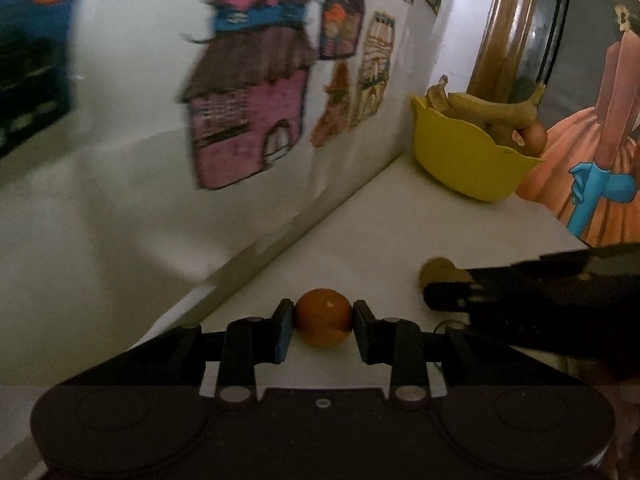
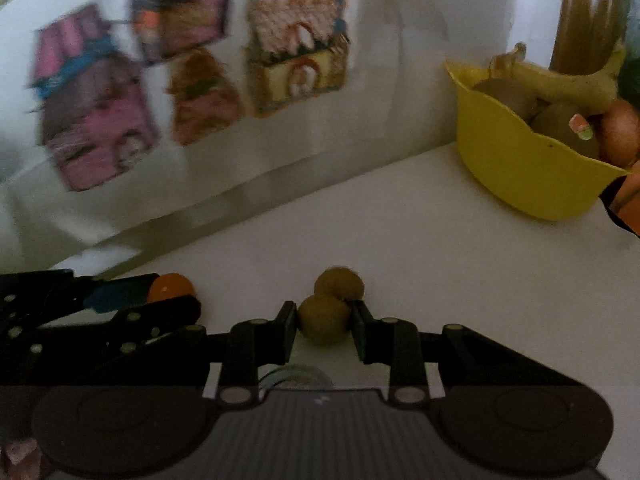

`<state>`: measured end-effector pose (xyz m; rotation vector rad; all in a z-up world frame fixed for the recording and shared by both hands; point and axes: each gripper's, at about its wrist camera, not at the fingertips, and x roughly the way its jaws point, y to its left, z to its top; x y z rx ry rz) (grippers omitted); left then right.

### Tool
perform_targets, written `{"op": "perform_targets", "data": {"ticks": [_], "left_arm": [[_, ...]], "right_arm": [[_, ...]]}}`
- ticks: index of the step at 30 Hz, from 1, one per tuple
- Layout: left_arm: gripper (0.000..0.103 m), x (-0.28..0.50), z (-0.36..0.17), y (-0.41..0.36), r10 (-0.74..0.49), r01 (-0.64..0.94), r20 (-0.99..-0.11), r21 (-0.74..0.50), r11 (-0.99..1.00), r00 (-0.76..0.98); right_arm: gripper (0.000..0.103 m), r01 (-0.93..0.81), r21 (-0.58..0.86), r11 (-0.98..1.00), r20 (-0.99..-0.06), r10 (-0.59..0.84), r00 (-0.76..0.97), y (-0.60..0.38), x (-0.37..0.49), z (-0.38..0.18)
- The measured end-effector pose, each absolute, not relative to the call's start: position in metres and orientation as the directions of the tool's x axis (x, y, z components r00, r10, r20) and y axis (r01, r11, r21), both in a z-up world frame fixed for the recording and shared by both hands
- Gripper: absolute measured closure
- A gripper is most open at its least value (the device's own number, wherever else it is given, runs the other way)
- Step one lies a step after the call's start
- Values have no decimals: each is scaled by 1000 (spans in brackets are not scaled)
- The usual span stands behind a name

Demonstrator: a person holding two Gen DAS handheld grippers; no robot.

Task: Organize fruits
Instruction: 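Carry the tangerine in the left gripper to the tray while the right gripper carries the kiwis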

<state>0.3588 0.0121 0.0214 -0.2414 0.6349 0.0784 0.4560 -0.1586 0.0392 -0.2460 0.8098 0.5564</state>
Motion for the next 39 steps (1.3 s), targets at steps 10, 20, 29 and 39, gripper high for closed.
{"op": "perform_targets", "data": {"ticks": [10, 20, 29, 39], "left_arm": [[69, 326, 17, 23, -24, -126, -590, -213, 969, 807], [69, 319, 18, 30, -24, -117, -590, -200, 973, 807], [69, 314, 23, 23, -41, -102, -581, -212, 972, 813], [69, 290, 31, 16, -69, -69, -563, -221, 973, 823]], "right_arm": [[70, -559, -56, 827, -708, 362, 607, -156, 366, 27], [62, -497, -6, 868, -693, 355, 628, -152, 389, 25], [70, -400, 22, 916, -655, 315, 687, -157, 386, 19], [70, -400, -15, 917, -597, 312, 739, -162, 340, 30]]}}
